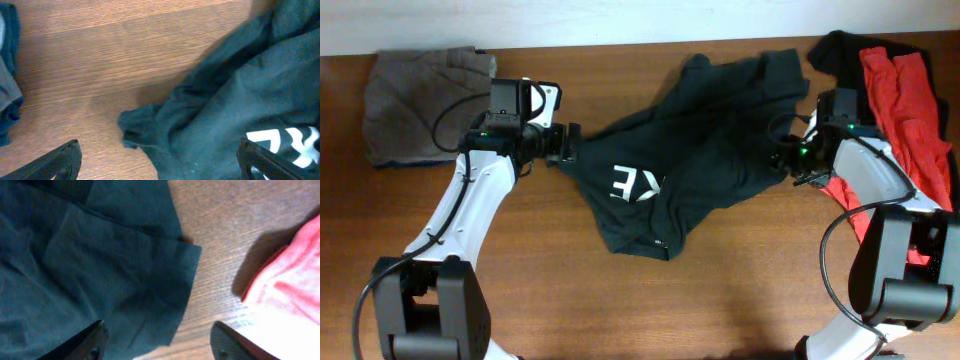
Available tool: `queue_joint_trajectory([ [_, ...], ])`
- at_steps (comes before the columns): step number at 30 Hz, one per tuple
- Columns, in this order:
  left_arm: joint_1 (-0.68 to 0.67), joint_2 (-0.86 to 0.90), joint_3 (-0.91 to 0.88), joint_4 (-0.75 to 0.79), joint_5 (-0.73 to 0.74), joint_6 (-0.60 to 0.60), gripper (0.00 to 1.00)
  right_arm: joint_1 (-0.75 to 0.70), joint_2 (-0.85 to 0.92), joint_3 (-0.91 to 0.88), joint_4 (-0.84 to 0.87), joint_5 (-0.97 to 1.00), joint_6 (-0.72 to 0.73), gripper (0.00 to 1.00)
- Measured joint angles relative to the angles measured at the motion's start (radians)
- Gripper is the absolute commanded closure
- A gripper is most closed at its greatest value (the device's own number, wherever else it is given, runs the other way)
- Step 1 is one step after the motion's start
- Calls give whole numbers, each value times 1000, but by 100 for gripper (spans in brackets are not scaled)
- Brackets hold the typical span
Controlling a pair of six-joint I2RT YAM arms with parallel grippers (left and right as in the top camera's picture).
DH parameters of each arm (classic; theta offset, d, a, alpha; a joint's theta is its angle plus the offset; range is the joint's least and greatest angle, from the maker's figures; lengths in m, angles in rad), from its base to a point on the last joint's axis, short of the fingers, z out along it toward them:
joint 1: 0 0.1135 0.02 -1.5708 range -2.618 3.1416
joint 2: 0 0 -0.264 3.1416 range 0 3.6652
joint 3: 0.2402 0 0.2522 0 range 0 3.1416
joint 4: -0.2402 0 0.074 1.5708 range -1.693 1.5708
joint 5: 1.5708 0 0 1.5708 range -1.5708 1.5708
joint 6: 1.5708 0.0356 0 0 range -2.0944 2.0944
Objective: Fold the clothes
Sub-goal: 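Grasp the black T-shirt's opposite edges with left and right grippers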
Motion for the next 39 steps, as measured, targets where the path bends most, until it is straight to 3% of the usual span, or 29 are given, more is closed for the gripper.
queue_joint_trajectory([
  [2, 0, 8, 0, 5, -14, 0, 1, 2, 0, -28, 51, 0, 14, 51],
  [7, 2, 72, 0, 7, -33, 0, 1, 10, 0, -90, 124, 3, 23, 57],
  [9, 4, 100, 0, 7, -37, 0, 1, 13, 0, -108, 144, 3, 26, 78],
  [11, 9, 108, 0, 6, -40, 0, 1, 15, 0, -125, 173, 3, 31, 83],
  [17, 19, 108, 0, 7, -43, 0, 1, 30, 11, -139, 213, 4, 39, 84],
  [22, 19, 108, 0, 7, -43, 0, 1, 45, 39, -138, 234, 9, 41, 96],
  [28, 19, 108, 0, 6, -39, 0, 1, 48, 39, -137, 222, 4, 46, 96],
  [34, 19, 108, 0, 31, -39, 0, 1, 54, -6, -135, 7, -67, 46, 96],
  [39, 19, 117, 1, 109, -39, -1, 1, 117, -142, -149, -209, -92, 36, 96],
])
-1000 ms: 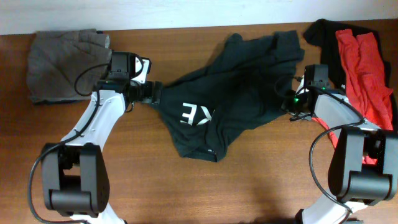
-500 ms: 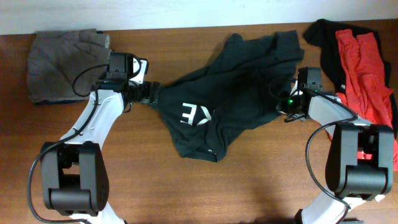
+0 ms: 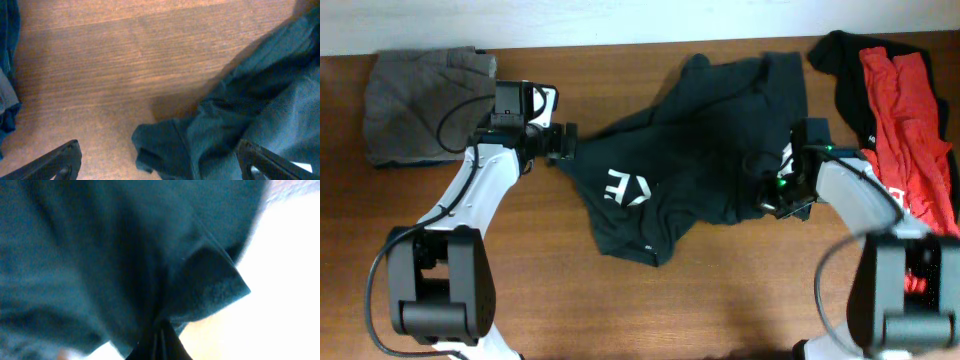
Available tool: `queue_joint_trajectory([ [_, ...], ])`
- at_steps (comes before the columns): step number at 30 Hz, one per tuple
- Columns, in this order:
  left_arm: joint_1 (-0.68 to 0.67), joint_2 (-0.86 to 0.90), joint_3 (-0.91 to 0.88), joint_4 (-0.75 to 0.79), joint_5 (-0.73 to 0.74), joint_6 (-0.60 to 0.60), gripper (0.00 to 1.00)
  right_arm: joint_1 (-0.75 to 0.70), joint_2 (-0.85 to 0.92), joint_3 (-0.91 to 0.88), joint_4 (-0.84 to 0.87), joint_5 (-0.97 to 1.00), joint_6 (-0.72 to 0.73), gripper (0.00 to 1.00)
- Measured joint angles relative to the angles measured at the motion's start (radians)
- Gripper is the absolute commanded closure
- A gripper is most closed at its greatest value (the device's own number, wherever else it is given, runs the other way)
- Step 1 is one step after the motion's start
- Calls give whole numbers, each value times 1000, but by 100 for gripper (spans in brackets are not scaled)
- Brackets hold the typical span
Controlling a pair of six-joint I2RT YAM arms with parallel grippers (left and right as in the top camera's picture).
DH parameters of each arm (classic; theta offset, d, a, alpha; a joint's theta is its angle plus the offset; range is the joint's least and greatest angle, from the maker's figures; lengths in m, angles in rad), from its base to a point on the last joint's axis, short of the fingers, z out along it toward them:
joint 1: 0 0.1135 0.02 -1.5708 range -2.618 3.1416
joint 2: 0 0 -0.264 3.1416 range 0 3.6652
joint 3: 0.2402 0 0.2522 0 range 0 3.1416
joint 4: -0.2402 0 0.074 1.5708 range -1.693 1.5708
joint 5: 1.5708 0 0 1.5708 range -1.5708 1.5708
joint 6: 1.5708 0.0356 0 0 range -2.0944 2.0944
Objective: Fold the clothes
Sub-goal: 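Grasp the black T-shirt's opposite edges with left and right grippers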
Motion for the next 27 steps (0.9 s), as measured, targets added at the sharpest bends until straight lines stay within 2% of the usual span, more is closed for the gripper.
queue_joint_trajectory([
  [8, 0, 90, 2, 32, 0, -8, 2, 187, -234, 0, -90, 5, 6, 96],
  [15, 21, 101, 43, -49, 0, -14, 4, 203, -435, 0, -93, 54, 32, 96],
  [17, 35, 100, 79, -91, 2, -16, 11, 201, -500, 7, -99, 74, 31, 96],
  [18, 45, 97, 98, -113, 3, -21, 24, 200, -541, 19, -103, 91, 31, 96],
  [19, 51, 91, 112, -127, 3, -21, 32, 200, -563, 29, -104, 102, 32, 96],
  [21, 65, 69, 133, -150, 16, -24, 46, 199, -617, 62, -103, 128, 28, 96],
  [22, 70, 57, 139, -156, 23, -21, 50, 199, -638, 76, -103, 139, 27, 96],
  [27, 74, -1, 151, -194, 77, -22, 44, 199, -702, 118, -103, 171, 23, 96],
])
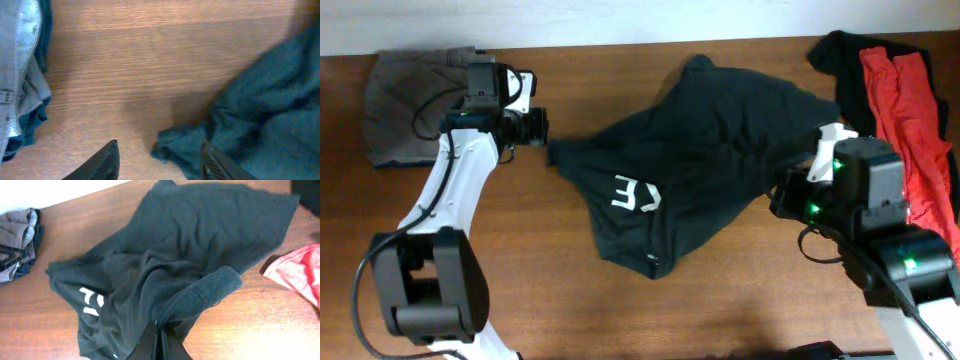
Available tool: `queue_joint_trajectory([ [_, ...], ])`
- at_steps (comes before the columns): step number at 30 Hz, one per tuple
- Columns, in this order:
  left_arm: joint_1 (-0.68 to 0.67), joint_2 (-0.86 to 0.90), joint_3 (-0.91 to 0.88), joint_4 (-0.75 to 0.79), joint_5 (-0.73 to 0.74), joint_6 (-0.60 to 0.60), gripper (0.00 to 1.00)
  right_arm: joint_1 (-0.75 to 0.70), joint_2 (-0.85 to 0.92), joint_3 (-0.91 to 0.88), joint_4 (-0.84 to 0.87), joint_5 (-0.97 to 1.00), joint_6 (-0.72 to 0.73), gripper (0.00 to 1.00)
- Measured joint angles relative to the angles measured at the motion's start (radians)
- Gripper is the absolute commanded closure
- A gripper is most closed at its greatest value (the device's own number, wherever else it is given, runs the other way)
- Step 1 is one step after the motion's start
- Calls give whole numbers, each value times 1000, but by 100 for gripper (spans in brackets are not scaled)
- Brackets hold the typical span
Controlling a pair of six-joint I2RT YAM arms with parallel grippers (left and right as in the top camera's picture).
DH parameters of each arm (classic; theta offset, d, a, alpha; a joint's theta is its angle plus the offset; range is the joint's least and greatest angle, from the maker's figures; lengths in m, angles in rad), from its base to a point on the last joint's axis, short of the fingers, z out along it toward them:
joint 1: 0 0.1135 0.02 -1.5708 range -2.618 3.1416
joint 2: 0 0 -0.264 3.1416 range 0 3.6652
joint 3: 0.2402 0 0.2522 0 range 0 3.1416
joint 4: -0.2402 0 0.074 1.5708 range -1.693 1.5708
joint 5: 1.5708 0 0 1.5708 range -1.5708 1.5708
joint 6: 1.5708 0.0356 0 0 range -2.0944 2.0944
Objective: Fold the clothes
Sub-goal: 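Grasp the black T-shirt's opposite edges with left and right grippers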
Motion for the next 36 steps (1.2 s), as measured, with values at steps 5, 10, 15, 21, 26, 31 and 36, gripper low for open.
queue_joint_trajectory([
  [5, -1, 7, 0, -55, 79, 48, 33, 0, 28, 2, -28, 12, 0, 96],
  [10, -5, 40, 0, -84, 136, 87, 22, 0, 52, 2, -29, 16, 0, 96],
  [15, -7, 91, 0, -93, 162, 108, 18, 0, 53, 2, -29, 18, -1, 96],
  [21, -14, 162, 0, -92, 187, 127, 82, 0, 54, 2, -29, 18, 0, 96],
  [26, -35, 189, -1, -92, 192, 135, 99, 0, 54, 2, -26, 18, -1, 96],
  [31, -45, 189, 8, -122, 200, 134, 99, 0, 54, 2, -4, 21, 0, 96],
  [36, -37, 180, 154, -286, 206, 130, 99, 0, 57, 39, -10, 26, -14, 96],
])
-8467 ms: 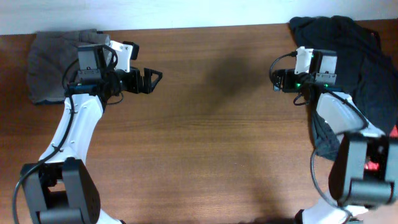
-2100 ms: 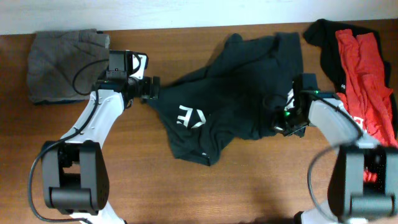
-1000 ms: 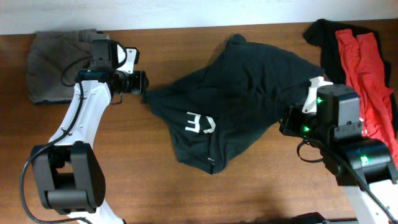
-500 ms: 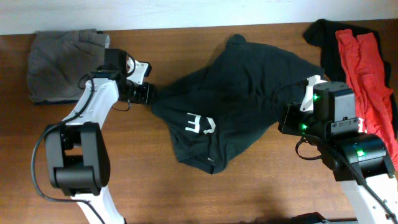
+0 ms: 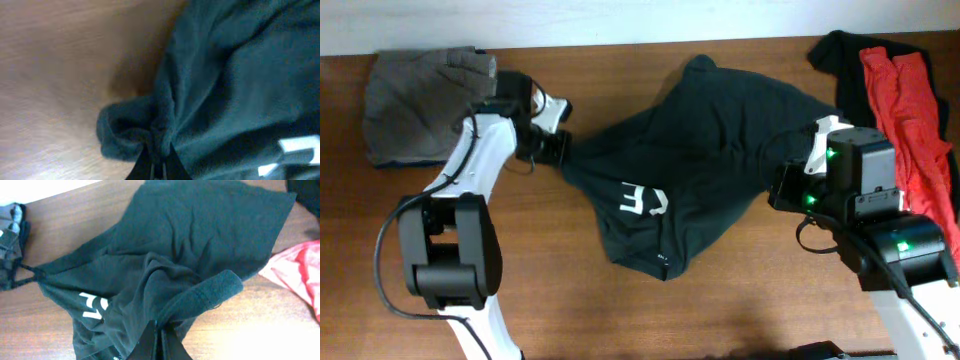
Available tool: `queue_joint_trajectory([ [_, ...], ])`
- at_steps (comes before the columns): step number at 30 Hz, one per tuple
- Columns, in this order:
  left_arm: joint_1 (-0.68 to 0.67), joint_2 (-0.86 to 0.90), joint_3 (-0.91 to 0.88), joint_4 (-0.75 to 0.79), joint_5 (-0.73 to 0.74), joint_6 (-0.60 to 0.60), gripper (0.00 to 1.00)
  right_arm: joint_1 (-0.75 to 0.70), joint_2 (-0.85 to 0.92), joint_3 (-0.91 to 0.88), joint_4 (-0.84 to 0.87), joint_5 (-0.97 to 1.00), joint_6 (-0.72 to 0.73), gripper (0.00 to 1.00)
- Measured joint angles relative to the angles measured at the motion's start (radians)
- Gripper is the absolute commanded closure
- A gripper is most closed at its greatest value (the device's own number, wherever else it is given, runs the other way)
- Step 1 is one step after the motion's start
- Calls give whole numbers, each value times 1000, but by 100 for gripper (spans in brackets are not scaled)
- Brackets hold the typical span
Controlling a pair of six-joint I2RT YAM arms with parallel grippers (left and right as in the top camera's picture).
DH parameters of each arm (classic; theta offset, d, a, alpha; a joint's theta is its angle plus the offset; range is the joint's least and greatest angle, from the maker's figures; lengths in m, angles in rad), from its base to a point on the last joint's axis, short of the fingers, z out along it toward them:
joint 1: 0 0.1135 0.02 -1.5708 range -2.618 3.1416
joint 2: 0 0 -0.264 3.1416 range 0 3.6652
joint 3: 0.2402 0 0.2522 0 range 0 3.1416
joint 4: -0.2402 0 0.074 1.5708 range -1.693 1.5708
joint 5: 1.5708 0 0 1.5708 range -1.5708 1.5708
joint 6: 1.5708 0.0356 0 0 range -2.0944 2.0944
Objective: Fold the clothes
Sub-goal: 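Grasp the black T-shirt's opposite edges with left and right grippers, then lift the T-shirt with both grippers and lay it flat toward the front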
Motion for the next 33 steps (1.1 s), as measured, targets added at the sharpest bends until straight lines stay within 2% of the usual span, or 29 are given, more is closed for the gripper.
queue_joint_trajectory([
  [5, 14, -128, 178, -88, 2, 0, 99, 0, 3, 146, -75, 43, -14, 96],
  [9, 16, -332, 245, -94, -2, 0, 99, 0, 1, 290, -166, 102, -34, 96],
  [14, 15, -593, 266, -95, -62, 0, 99, 0, -11, 449, -255, 181, -42, 96],
  [19, 15, -779, 267, -98, -143, 0, 99, 0, -39, 592, -312, 221, -53, 96],
  [26, 15, -972, 267, -101, -201, -3, 99, 0, -98, 769, -434, 237, -56, 96],
  [33, 15, -1070, 270, -111, -286, -40, 99, 0, -117, 851, -505, 239, -56, 96],
])
